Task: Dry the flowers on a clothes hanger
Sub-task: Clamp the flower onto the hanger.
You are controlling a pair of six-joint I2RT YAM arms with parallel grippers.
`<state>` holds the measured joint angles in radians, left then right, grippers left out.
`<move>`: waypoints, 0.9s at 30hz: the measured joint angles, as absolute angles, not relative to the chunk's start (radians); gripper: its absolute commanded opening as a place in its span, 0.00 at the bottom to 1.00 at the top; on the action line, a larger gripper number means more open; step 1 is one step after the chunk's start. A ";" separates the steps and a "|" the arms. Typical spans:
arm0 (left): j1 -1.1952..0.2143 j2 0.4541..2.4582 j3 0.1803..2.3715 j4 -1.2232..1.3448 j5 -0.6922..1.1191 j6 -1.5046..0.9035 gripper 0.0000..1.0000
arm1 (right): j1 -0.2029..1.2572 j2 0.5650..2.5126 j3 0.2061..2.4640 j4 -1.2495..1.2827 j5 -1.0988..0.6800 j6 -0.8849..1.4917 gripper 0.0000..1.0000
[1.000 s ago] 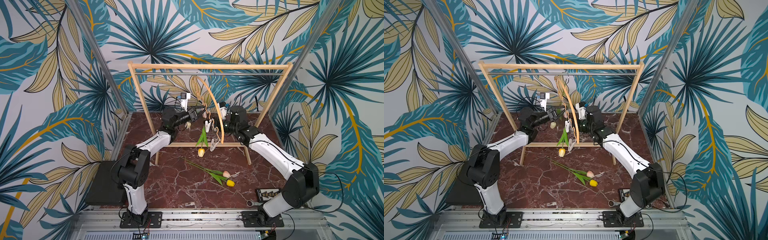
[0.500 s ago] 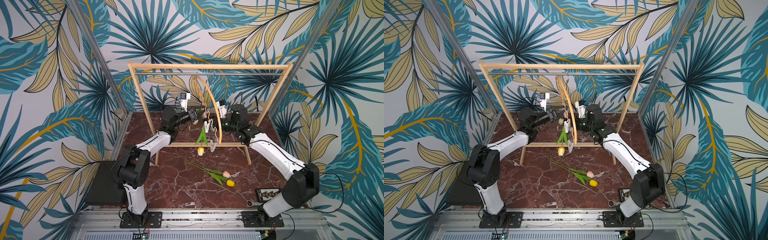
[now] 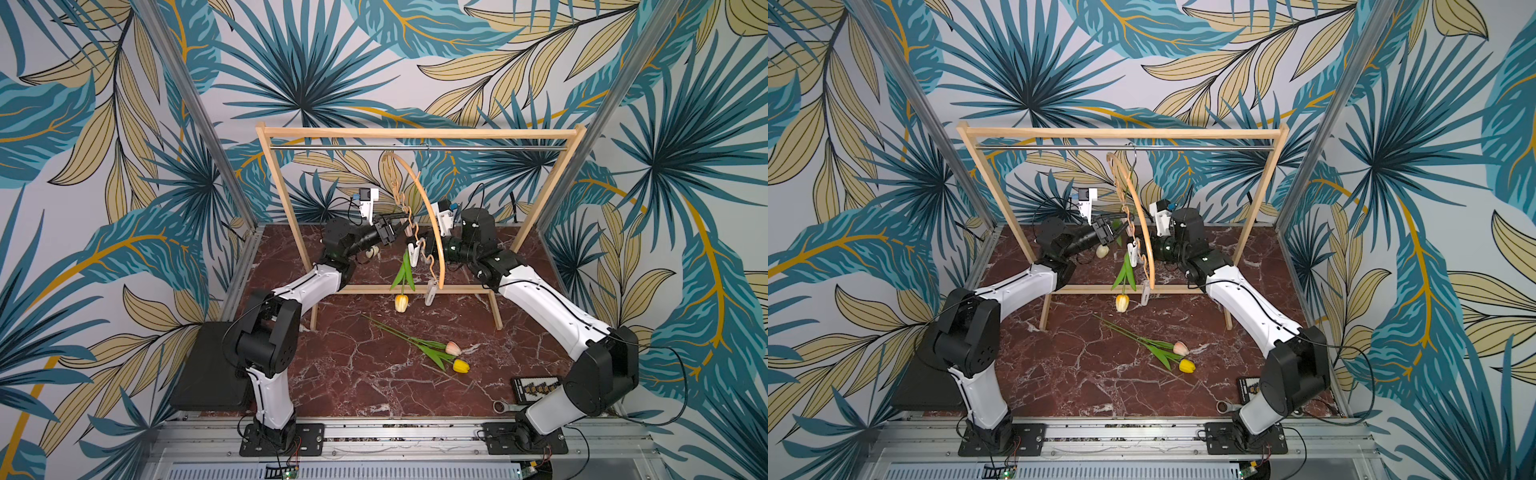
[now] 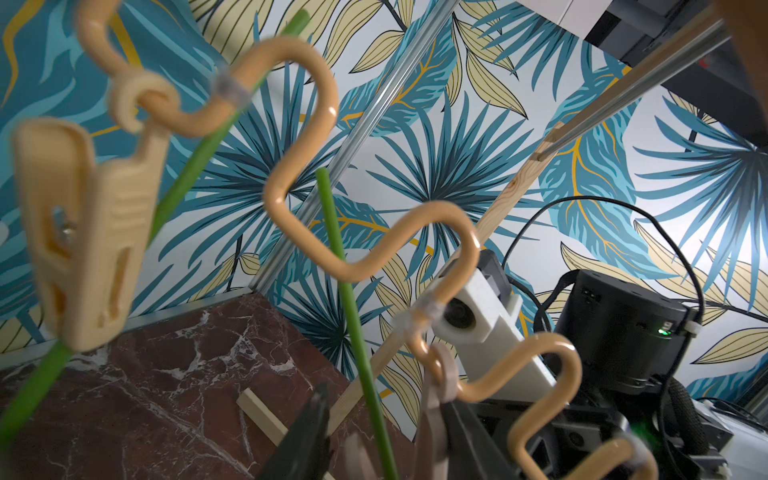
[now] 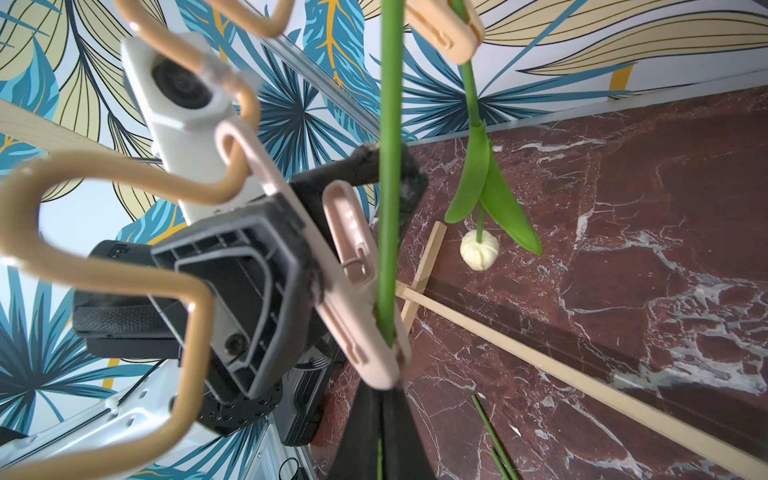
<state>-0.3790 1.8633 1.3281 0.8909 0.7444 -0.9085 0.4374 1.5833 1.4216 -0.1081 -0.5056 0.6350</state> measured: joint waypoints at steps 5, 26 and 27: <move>-0.379 1.863 1.314 0.896 0.728 -0.911 0.68 | 0.437 1.583 1.422 -0.110 -0.506 0.628 0.03; -0.367 1.606 1.086 0.690 0.549 -0.745 0.93 | 0.390 1.456 1.270 -0.251 -0.356 0.569 0.47; -0.367 1.583 1.067 0.666 0.530 -0.732 0.93 | 0.389 1.438 1.248 -0.269 -0.340 0.564 0.47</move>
<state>-0.3668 1.5833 1.0672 0.6662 0.5301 -0.7319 0.3885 1.4380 1.2484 -0.2691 -0.3405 0.5644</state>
